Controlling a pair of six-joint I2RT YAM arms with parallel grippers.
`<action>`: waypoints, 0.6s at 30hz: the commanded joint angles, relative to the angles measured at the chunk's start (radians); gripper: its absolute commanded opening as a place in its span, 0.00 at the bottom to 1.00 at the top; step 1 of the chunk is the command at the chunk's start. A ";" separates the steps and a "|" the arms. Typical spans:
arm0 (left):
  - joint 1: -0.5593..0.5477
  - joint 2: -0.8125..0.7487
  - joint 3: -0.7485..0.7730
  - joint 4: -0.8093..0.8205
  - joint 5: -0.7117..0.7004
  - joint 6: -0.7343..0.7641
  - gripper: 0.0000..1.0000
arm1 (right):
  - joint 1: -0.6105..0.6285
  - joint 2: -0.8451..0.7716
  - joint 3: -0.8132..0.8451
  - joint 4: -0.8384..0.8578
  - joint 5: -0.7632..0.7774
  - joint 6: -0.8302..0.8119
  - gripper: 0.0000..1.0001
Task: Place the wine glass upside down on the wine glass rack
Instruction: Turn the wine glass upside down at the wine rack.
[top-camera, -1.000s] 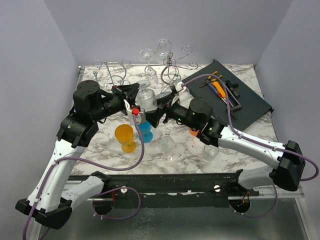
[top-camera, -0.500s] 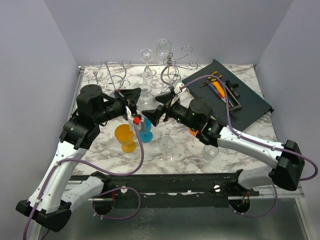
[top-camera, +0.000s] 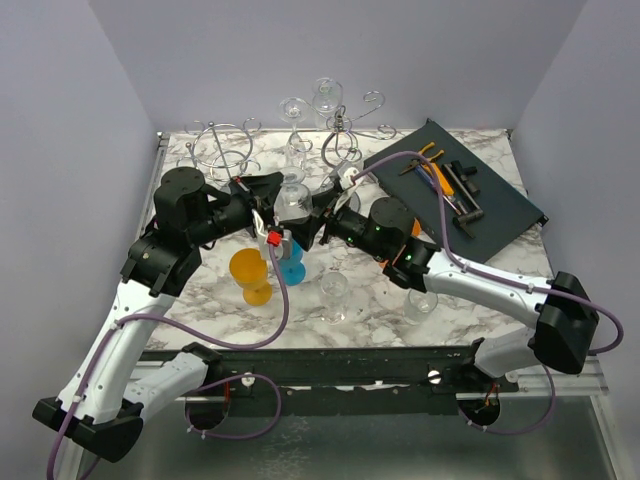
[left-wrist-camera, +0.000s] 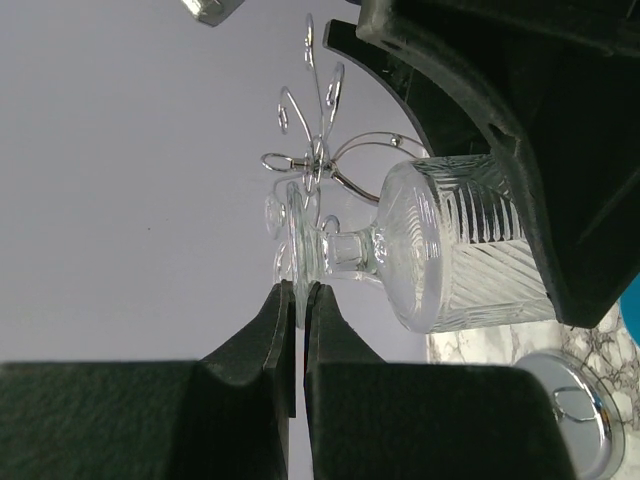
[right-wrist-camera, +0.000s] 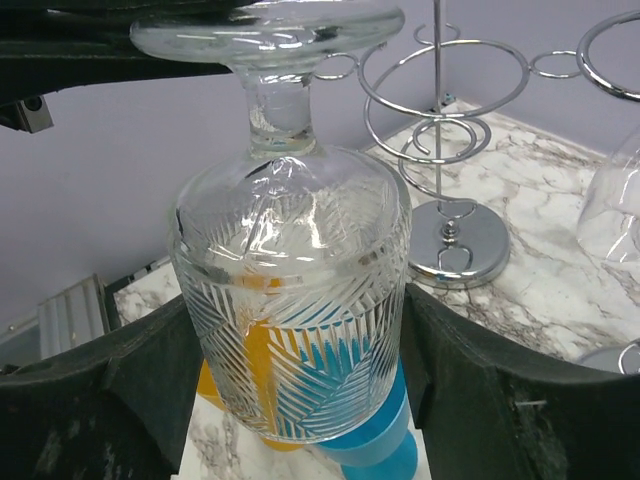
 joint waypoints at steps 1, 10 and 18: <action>-0.005 -0.015 0.021 0.086 0.041 0.003 0.00 | 0.005 0.018 -0.019 0.144 0.021 0.002 0.68; -0.005 0.005 0.041 0.090 -0.030 -0.135 0.75 | 0.005 0.046 -0.086 0.314 0.219 -0.038 0.36; -0.005 0.009 0.080 0.090 -0.188 -0.346 0.99 | 0.003 0.103 -0.104 0.410 0.326 -0.083 0.28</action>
